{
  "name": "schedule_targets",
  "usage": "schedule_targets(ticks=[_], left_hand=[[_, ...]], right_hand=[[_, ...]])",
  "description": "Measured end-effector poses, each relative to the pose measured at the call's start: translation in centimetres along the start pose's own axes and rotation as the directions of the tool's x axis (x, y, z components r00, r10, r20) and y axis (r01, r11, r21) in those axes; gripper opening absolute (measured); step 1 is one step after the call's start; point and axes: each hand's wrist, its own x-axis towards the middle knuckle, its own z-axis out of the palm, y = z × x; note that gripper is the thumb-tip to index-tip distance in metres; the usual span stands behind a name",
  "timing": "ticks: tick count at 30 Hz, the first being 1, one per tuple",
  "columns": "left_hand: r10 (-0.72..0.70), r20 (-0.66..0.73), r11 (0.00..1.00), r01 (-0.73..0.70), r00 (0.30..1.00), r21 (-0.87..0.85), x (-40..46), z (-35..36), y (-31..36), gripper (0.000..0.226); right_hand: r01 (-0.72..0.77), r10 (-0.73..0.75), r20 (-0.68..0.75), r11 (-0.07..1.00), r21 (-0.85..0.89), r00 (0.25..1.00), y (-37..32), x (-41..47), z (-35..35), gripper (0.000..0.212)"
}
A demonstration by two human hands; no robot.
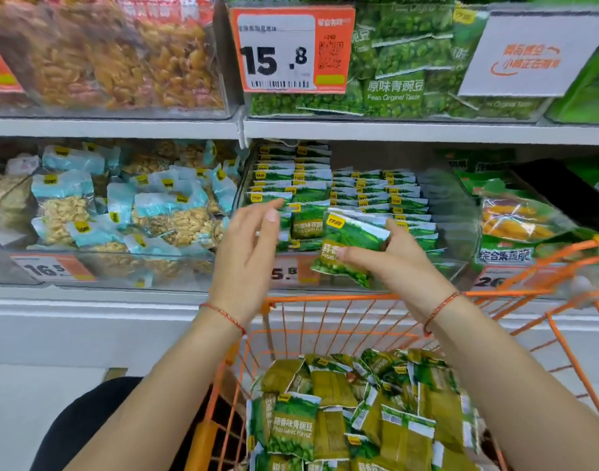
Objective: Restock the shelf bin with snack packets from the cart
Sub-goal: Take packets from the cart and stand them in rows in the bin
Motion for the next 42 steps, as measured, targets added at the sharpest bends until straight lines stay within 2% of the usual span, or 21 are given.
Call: schedule_targets(ticks=[3,5,9,13,16,18,21,23,26,28,29,31,33,35,38,40,42], left_hand=[[0.023,-0.249,0.999,-0.034,0.968,-0.037,1.4,-1.5,-3.1,0.026],[0.005,-0.327,0.997,-0.031,0.945,-0.073,1.6,-2.0,-4.9,0.022],[0.011,-0.337,0.996,-0.039,0.942,-0.076,1.8,-1.8,-6.1,0.020],[-0.032,-0.346,0.990,-0.017,0.938,-0.139,3.1,-1.5,-5.2,0.019],[-0.037,-0.377,0.982,-0.036,0.925,-0.185,3.6,-1.3,-5.1,0.018],[-0.035,-0.380,0.984,-0.036,0.924,-0.177,3.7,-1.2,-5.0,0.019],[-0.046,-0.394,0.981,-0.033,0.918,-0.193,3.6,-1.4,-5.1,0.020],[-0.054,-0.405,0.980,-0.029,0.913,-0.196,3.4,-1.7,-5.2,0.020],[-0.058,-0.403,0.986,-0.012,0.913,-0.167,3.1,-1.7,-5.2,0.021],[-0.053,-0.385,0.988,-0.008,0.922,-0.154,2.9,-1.6,-5.0,0.020],[-0.017,-0.362,0.994,-0.024,0.932,-0.107,2.7,-1.6,-5.0,0.020],[0.147,-0.258,0.983,-0.112,0.955,0.144,2.4,-1.7,-5.1,0.017],[0.267,-0.101,0.899,-0.210,0.958,0.384,2.3,-1.5,-5.9,0.015],[0.238,-0.022,0.859,-0.199,0.971,0.471,2.1,-1.2,-6.6,0.018],[0.186,0.004,0.846,-0.162,0.982,0.509,2.0,-0.8,-6.9,0.021],[0.200,0.021,0.804,-0.176,0.980,0.567,2.0,-0.7,-6.9,0.021],[0.214,0.045,0.752,-0.194,0.976,0.630,2.0,-0.5,-7.0,0.024]], right_hand=[[0.011,-0.013,-0.033,0.999,-0.052,0.999,-0.6,2.5,0.0,0.100],[0.017,-0.018,-0.027,0.999,-0.047,0.999,-0.8,4.0,0.3,0.096],[0.081,-0.075,0.054,0.992,-0.101,0.996,-1.0,6.3,1.2,0.059],[0.096,-0.052,0.172,0.960,-0.264,0.984,-0.4,7.4,2.1,0.067],[0.085,-0.018,0.175,0.918,-0.388,0.984,-0.6,7.7,2.8,0.075],[0.092,-0.031,0.144,0.894,-0.439,0.989,-0.8,7.5,2.9,0.078],[0.078,-0.074,0.025,0.918,-0.388,0.997,-0.3,6.4,2.8,0.085],[0.077,-0.102,-0.023,0.866,-0.495,0.995,0.3,5.2,2.9,0.088],[0.125,-0.248,-0.114,0.772,-0.623,0.962,1.1,4.0,3.3,0.078],[0.168,-0.330,-0.166,0.778,-0.606,0.929,1.2,3.8,3.4,0.062],[0.183,-0.348,-0.173,0.781,-0.598,0.921,1.3,3.7,3.5,0.052],[0.196,-0.358,-0.182,0.794,-0.575,0.916,1.3,3.8,3.7,0.039],[0.201,-0.357,-0.193,0.810,-0.551,0.914,1.3,4.0,3.7,0.036],[0.207,-0.370,-0.201,0.808,-0.551,0.907,1.2,4.1,3.6,0.033],[0.267,-0.453,-0.221,0.783,-0.562,0.864,1.1,4.0,3.8,0.026],[0.373,-0.581,-0.181,0.699,-0.610,0.794,1.1,3.9,4.0,0.020],[0.468,-0.695,-0.079,0.559,-0.684,0.715,1.4,4.2,4.1,0.016]])
